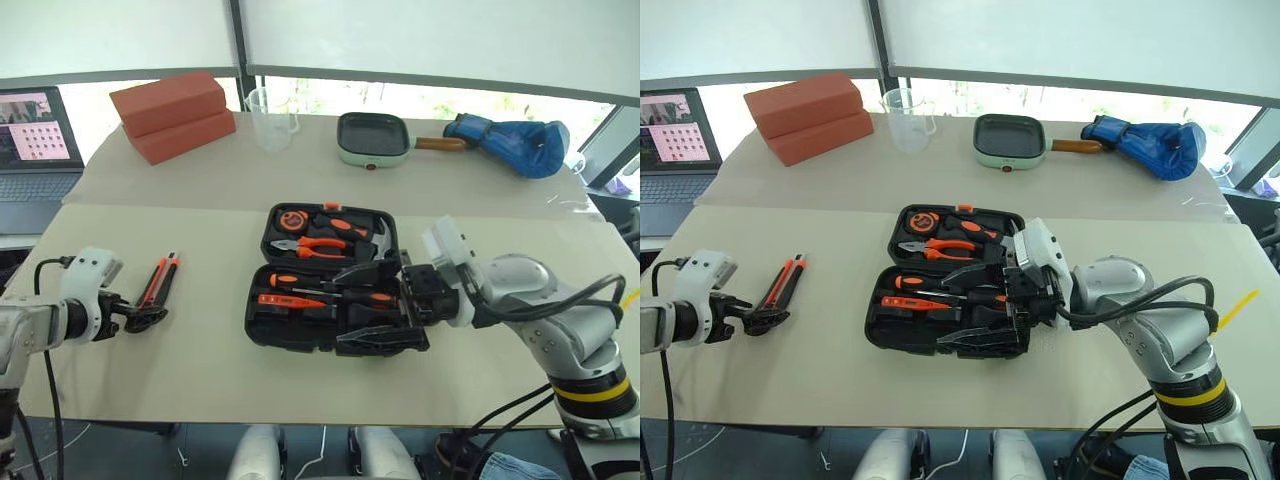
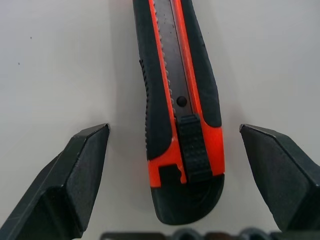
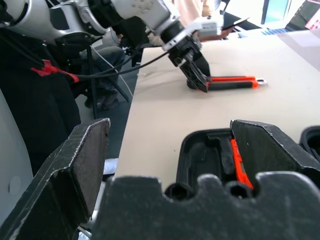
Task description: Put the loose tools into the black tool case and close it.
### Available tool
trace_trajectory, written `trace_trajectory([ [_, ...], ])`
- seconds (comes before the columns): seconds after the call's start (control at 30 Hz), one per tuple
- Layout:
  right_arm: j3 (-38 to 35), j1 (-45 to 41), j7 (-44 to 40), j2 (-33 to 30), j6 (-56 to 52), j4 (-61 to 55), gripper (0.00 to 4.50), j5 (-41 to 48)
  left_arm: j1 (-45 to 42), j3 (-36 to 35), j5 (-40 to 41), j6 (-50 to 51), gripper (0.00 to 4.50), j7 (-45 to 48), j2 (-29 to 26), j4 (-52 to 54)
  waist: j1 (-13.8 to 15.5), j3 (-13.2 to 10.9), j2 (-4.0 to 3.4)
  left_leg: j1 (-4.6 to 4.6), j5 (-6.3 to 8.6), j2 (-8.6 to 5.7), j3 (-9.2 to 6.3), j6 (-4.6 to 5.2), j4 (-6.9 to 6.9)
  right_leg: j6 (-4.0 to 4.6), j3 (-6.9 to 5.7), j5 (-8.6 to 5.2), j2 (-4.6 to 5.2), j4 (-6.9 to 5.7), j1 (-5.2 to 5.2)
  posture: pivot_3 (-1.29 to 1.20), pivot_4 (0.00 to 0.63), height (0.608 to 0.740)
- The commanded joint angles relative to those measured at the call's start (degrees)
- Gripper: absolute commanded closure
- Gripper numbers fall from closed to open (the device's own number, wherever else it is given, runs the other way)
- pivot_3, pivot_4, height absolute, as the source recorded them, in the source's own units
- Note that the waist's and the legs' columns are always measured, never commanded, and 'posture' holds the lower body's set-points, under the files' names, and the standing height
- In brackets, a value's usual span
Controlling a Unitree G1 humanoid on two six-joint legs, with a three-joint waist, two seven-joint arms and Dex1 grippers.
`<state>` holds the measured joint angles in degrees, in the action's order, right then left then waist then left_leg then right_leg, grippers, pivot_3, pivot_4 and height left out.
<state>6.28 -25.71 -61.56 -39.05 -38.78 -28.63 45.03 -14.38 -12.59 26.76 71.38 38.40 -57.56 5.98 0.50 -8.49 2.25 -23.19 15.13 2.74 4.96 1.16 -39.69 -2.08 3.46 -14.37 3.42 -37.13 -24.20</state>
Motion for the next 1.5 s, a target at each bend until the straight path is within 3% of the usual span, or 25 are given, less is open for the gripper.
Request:
trace_trajectory([
  [0.03, -1.0, 0.4, 0.5, 0.0, 1.0, -1.8, 0.0, 0.0, -2.6, 5.5, -1.5, 0.4, 0.02, -0.2, 1.1, -2.6, 0.3, 0.0, -0.04, 0.01, -0.01, -0.02, 0.01, 0.0, -0.02, 0.0, 0.0, 0.0, 0.01, 0.0, 0.04, 0.0, 0.15, 0.74],
  [0.17, -2.1, 0.5, 1.2, -0.9, -0.2, -2.1, 0.0, 0.7, -5.1, 8.2, -1.4, -0.2, 0.02, 1.0, 2.7, -3.4, 0.8, 0.2, -0.32, 0.02, -0.02, -0.05, 0.07, 0.01, -0.04, -0.01, 0.0, 0.0, 0.02, -0.01, 0.07, 0.0, 0.15, 0.74],
  [0.3, -3.6, 1.4, 2.1, -2.0, -1.1, -3.1, 0.0, 2.0, -5.2, 10.4, -2.0, 2.2, 0.94, 1.0, 2.5, -2.9, 0.9, 0.2, -0.34, 0.0, -0.02, -0.07, 0.13, 0.01, -0.05, -0.01, 0.0, 0.0, 0.03, -0.01, 0.07, 0.0, 0.15, 0.74],
  [0.33, -3.8, 1.7, 2.4, -2.3, -1.3, -3.5, 0.0, 2.2, -5.0, 10.9, -2.5, 1.5, 1.46, 1.1, 2.4, -3.4, 0.9, 0.2, -0.34, 0.0, -0.02, -0.07, 0.13, 0.01, -0.05, -0.02, 0.0, 0.0, 0.03, 0.01, 0.07, 0.0, 0.15, 0.74],
  [0.37, -4.0, 2.0, 2.6, -2.5, -1.5, -3.9, 0.0, 2.4, -4.9, 11.3, -3.0, 0.8, 1.58, 1.3, 2.4, -3.9, 0.9, 0.2, -0.35, -0.01, -0.02, -0.07, 0.11, 0.02, -0.05, -0.02, 0.02, 0.0, 0.04, 0.02, 0.07, 0.0, 0.15, 0.74],
  [0.47, -4.5, 2.8, 3.1, -3.3, -1.7, -4.7, 0.0, 2.7, -5.0, 11.3, -3.6, -0.1, 2.69, 1.8, 2.4, -5.1, 0.8, 0.2, -0.41, 0.0, -0.02, -0.08, 0.1, 0.02, -0.05, -0.03, 0.03, 0.0, 0.04, 0.02, 0.07, 0.0, 0.15, 0.74],
  [0.6, -6.2, 3.9, 3.2, -5.1, -2.4, -6.0, 0.0, 3.7, -6.3, 10.1, -4.5, -6.6, 2.74, 4.9, 0.5, -6.5, 0.9, 0.2, -0.47, 0.0, -0.02, -0.08, 0.1, 0.02, -0.04, -0.04, 0.03, -0.01, 0.04, 0.02, 0.06, 0.0, 0.15, 0.74],
  [0.73, -7.7, 5.2, 3.9, -6.8, -3.0, -7.1, 0.0, 4.6, -11.2, 11.3, -4.2, -19.7, 2.75, 15.1, -1.7, -4.6, 1.2, 0.1, -0.28, -0.12, -0.02, -0.08, 0.14, 0.02, -0.09, -0.03, -0.03, -0.01, 0.04, 0.03, 0.02, 0.0, 0.15, 0.74],
  [0.83, -9.0, 6.6, 5.1, -7.9, -3.8, -8.6, 0.0, 5.5, -18.4, 16.1, -4.3, -25.3, 2.75, 23.8, -1.7, -2.1, 1.4, -0.1, 0.21, -0.36, -0.03, -0.02, 0.17, 0.01, -0.17, -0.01, -0.18, -0.01, 0.01, 0.07, -0.07, 0.0, 0.15, 0.74],
  [0.97, -10.8, 8.8, 6.9, -9.1, -4.9, -10.5, 0.0, 7.0, -25.1, 22.9, -5.2, -29.4, 2.75, 32.1, -0.2, 0.4, 1.0, -0.1, 0.22, -0.57, 0.01, -0.06, 0.18, 0.06, -0.21, -0.06, -0.21, 0.02, 0.02, 0.23, -0.12, 0.0, 0.15, 0.74],
  [1.1, -15.6, 15.5, 9.4, -11.5, -6.3, -14.6, 0.0, 9.2, -30.5, 35.0, -9.8, -37.2, 2.75, 41.5, 4.4, 5.3, 0.8, -0.1, 0.2, -0.62, 0.02, -0.06, 0.15, 0.08, -0.17, -0.09, -0.2, -0.01, -0.02, 0.31, -0.13, 0.0, 0.15, 0.74],
  [1.27, -19.5, 20.2, 13.3, -12.8, -7.3, -18.0, 0.0, 12.6, -33.5, 43.8, -13.8, -34.0, 2.75, 43.9, 9.1, 7.0, 0.2, -0.1, 0.22, -0.64, 0.02, -0.11, 0.07, 0.11, -0.23, -0.16, -0.11, -0.04, -0.03, 0.34, -0.09, 0.0, 0.15, 0.74],
  [1.5, -21.8, 23.9, 18.3, -13.3, -7.4, -21.1, 0.0, 15.6, -34.7, 51.9, -20.8, -32.2, 2.75, 46.1, 10.0, 6.2, 0.1, -0.1, 0.22, -0.58, 0.02, -0.11, -0.27, 0.13, -0.24, -0.18, -0.04, -0.05, -0.1, 0.23, -0.08, 0.0, 0.15, 0.74],
])
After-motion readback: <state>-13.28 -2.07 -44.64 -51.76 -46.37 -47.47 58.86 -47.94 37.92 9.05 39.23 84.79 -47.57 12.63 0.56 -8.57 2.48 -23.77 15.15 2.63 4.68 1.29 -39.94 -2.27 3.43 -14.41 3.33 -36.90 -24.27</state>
